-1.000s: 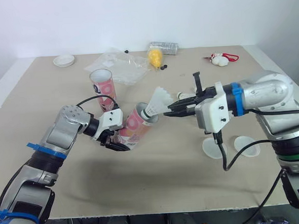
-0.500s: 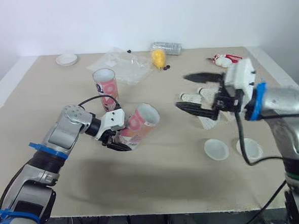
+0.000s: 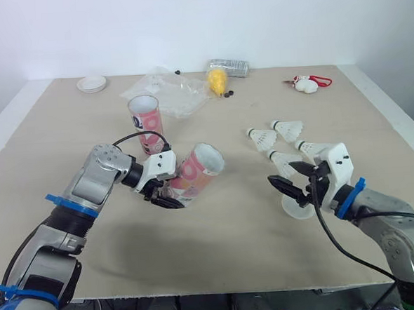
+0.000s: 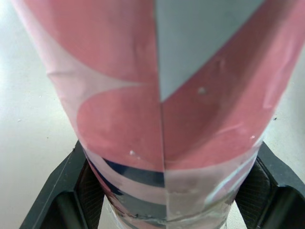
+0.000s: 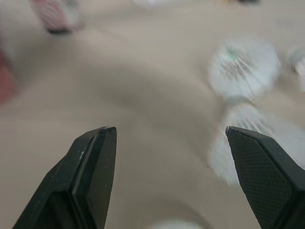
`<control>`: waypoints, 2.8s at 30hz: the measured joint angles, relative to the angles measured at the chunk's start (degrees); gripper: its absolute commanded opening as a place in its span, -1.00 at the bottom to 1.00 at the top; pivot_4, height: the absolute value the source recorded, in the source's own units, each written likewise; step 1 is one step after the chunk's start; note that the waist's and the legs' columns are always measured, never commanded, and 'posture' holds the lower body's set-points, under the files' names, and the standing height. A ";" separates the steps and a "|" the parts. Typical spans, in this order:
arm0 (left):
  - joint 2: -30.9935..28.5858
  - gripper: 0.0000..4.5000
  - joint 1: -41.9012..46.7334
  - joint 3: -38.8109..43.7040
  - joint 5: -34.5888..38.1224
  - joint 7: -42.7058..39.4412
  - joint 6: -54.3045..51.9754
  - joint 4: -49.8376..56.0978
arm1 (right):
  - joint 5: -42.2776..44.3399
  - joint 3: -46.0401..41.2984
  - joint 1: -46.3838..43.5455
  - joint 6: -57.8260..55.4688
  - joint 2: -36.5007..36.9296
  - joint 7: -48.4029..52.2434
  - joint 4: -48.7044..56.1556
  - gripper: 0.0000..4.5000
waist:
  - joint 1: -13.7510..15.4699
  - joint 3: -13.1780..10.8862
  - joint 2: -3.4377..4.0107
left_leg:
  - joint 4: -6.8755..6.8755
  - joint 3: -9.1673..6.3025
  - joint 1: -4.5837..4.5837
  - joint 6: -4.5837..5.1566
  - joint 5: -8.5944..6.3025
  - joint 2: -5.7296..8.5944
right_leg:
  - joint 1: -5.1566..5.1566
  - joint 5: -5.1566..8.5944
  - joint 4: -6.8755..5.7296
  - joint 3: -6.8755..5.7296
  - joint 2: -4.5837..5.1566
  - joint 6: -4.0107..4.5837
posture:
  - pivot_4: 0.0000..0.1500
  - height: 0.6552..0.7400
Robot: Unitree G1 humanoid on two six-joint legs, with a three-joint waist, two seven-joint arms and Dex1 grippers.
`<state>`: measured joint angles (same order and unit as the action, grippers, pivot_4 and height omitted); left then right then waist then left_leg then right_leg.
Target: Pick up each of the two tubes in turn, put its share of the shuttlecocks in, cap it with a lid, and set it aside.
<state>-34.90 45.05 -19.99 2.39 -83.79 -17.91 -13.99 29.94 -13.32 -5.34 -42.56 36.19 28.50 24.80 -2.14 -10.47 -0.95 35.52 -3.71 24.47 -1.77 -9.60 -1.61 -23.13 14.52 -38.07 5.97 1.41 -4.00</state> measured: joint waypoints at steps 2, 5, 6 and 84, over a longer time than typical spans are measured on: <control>0.35 0.37 0.30 -0.27 -0.07 -0.09 0.01 -0.03 | -0.88 0.40 0.07 0.22 -0.90 -0.50 -0.64 0.75 | 0.02 0.00 0.00 | -0.02 0.00 0.02 0.00 0.00 -0.01 | -0.02 0.01 0.00 0.00 -0.01 -0.02 | 1.00 1.00; 2.05 0.37 0.80 -0.95 -0.24 0.13 0.02 -0.09 | -2.57 1.65 -0.04 1.32 -2.78 -1.82 -3.10 0.75 | 0.02 0.00 -0.01 | -0.02 0.00 0.05 0.00 0.00 0.00 | -0.03 0.01 0.01 0.01 -0.01 -0.02 | 1.00 1.00; 2.44 0.37 0.86 -1.12 -0.24 0.20 0.02 -0.09 | -3.02 1.83 -0.20 1.69 -3.17 -2.10 -3.85 0.75 | 0.01 -0.01 -0.01 | -0.01 0.00 0.05 0.00 0.00 0.00 | -0.04 0.01 0.00 0.01 -0.01 -0.03 | 1.00 1.00; 2.96 0.37 0.64 -2.24 0.32 2.29 -0.81 1.19 | -0.53 15.35 -45.27 19.59 14.36 43.79 -13.17 0.86 | -0.61 -0.09 -0.08 | -0.05 0.27 -0.07 -0.01 -0.01 -0.14 | -0.14 -0.09 -0.02 0.19 -0.08 0.03 | 1.00 1.00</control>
<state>-31.94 45.69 -22.22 2.71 -81.50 -18.73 -12.80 29.41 2.03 -50.61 -22.98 50.55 72.29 11.64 -2.75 -10.56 -1.03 35.47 -3.44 24.40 -1.78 -9.61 -1.75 -23.27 14.43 -38.08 6.16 1.33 -3.97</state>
